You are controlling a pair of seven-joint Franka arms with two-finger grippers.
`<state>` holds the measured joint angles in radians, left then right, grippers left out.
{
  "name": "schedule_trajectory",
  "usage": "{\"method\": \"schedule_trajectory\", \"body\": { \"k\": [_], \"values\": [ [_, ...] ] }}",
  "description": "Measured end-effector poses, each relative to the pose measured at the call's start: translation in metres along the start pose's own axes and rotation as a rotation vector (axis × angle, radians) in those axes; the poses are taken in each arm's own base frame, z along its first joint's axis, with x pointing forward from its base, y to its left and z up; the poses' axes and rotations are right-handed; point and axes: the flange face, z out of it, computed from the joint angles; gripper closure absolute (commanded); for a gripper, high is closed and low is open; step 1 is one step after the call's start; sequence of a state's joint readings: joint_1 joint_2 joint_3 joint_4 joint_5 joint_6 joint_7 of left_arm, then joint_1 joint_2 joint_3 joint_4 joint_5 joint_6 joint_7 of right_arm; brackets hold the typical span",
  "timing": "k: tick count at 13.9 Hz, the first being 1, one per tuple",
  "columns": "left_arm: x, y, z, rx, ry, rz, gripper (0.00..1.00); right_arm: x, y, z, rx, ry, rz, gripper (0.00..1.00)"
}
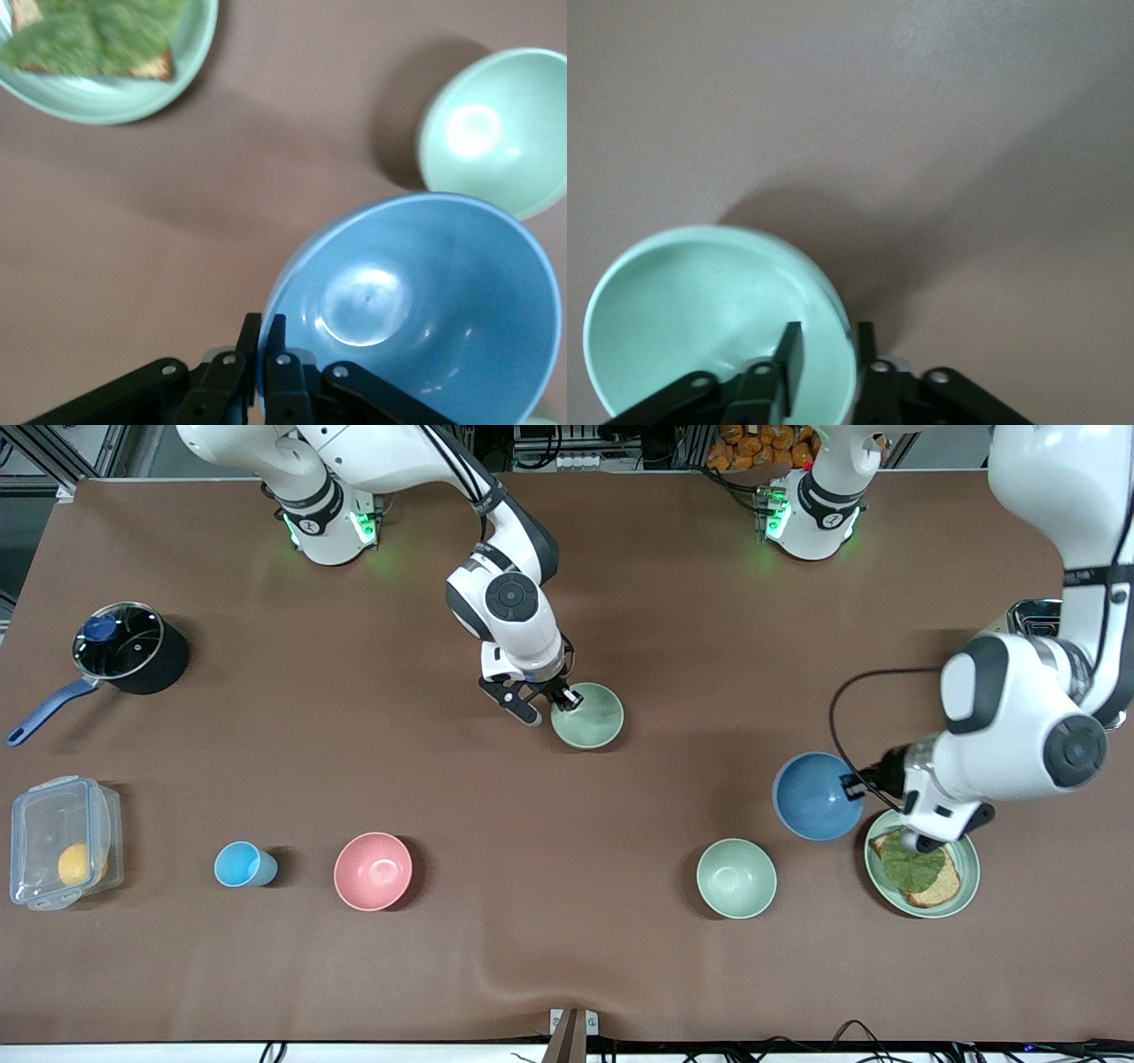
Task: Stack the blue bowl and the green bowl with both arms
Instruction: 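Lift the blue bowl with the left gripper and carry it toward the green bowl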
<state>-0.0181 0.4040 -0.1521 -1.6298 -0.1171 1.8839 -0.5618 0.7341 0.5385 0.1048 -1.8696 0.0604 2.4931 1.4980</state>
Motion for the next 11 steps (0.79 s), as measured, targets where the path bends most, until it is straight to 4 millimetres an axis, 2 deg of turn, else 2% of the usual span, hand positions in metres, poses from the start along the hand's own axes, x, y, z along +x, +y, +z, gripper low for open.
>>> {"method": "schedule_trajectory", "body": {
  "k": [3,5,7,11],
  "values": [
    [-0.054,0.051,-0.024,-0.023,0.017,-0.041,1.00,0.009,-0.002,-0.001,0.004,0.006,0.027,0.00],
    [-0.083,0.074,-0.026,-0.027,0.011,-0.046,1.00,0.032,-0.004,-0.007,-0.012,0.010,0.070,0.00],
    [-0.116,0.101,-0.005,0.000,-0.009,-0.048,1.00,0.058,-0.003,-0.014,-0.055,-0.001,0.127,0.00],
    [-0.196,0.159,0.054,0.093,-0.014,-0.018,1.00,0.111,-0.006,-0.036,-0.057,-0.120,0.336,0.00]
  ]
}}
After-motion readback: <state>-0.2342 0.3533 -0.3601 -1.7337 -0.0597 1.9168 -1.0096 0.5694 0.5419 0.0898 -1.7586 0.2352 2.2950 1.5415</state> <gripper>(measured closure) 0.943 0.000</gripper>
